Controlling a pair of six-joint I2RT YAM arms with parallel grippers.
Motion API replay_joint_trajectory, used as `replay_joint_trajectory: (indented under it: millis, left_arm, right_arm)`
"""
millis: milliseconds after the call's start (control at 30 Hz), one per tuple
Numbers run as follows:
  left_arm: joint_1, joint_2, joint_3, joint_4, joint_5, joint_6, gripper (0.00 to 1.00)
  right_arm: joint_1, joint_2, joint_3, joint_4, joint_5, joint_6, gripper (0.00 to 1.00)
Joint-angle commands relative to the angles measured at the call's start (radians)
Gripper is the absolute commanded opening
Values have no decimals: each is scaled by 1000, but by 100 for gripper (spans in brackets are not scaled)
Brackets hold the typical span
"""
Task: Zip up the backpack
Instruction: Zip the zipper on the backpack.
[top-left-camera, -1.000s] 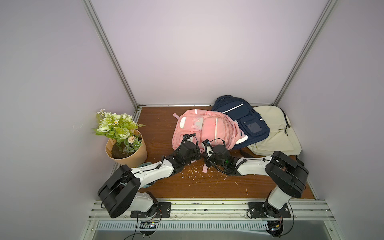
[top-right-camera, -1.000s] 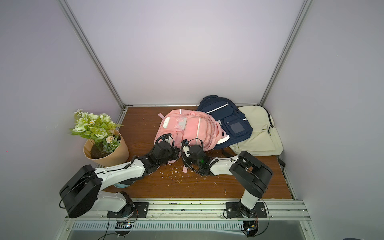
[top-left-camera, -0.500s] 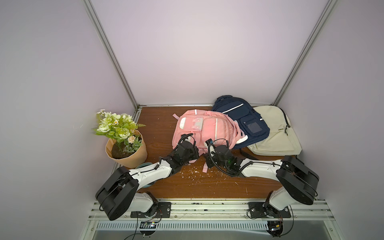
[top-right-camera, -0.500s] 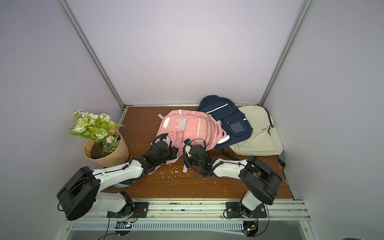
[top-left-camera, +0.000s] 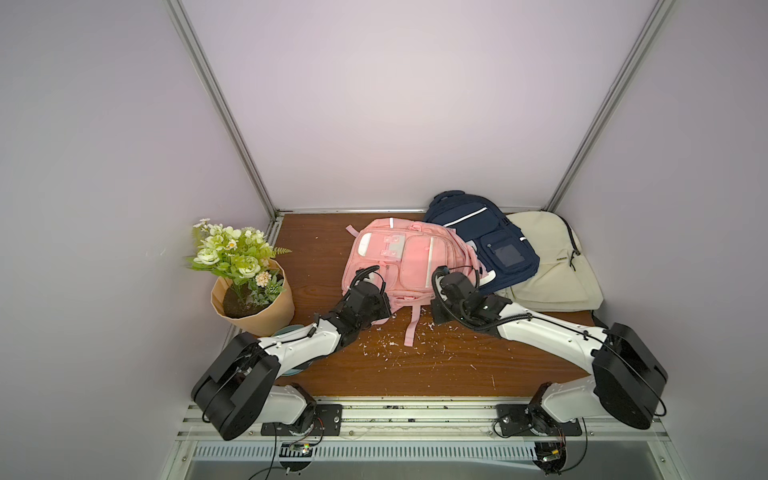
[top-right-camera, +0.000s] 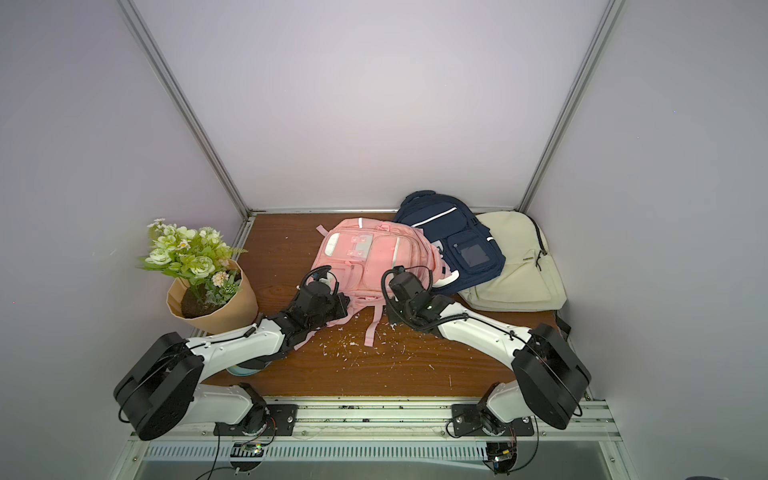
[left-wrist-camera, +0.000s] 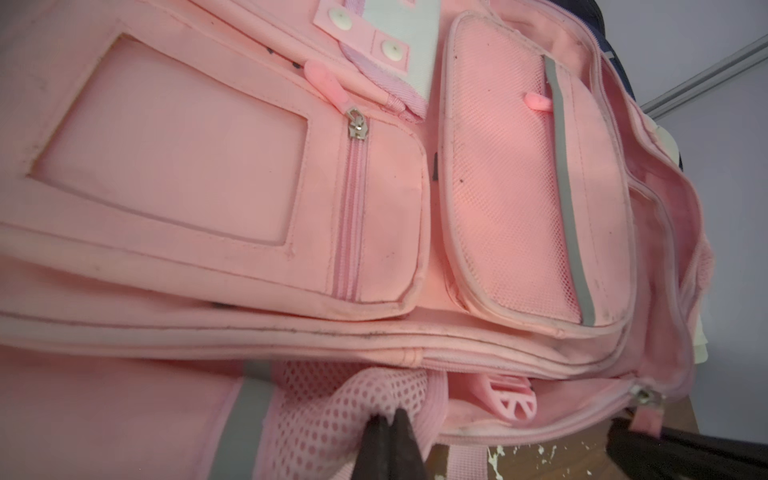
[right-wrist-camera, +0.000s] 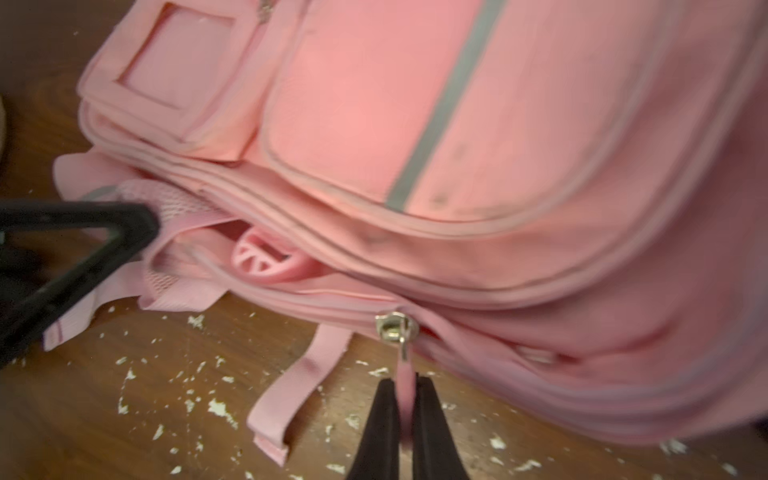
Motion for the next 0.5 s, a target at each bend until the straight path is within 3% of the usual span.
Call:
replay_joint_trajectory:
  millis: [0,167,333,367,400,467]
  left_arm:
    - [58,-34,-35,-96,-92,23,0]
    - [137,-66,-39,-105,-70,44,0]
    - [202,38,115,-230,-16,120,0]
    - [202,36,123,-243,-14,123,4]
    - [202,10,105,-240,-16,108,16]
    - [202,-66,46,-242,-41,59,50]
  right_arm:
    - [-43,-31,4,-52,48,0,0]
    - [-30,-32,-19,34,-49,-9,0]
    - [128,5,-21,176,-80,-11,0]
    - [153,21,-12,198,-87,-1,0]
    - [172,35,-9,222,-92,12,0]
    - [199,57,-11,276,-107,38,0]
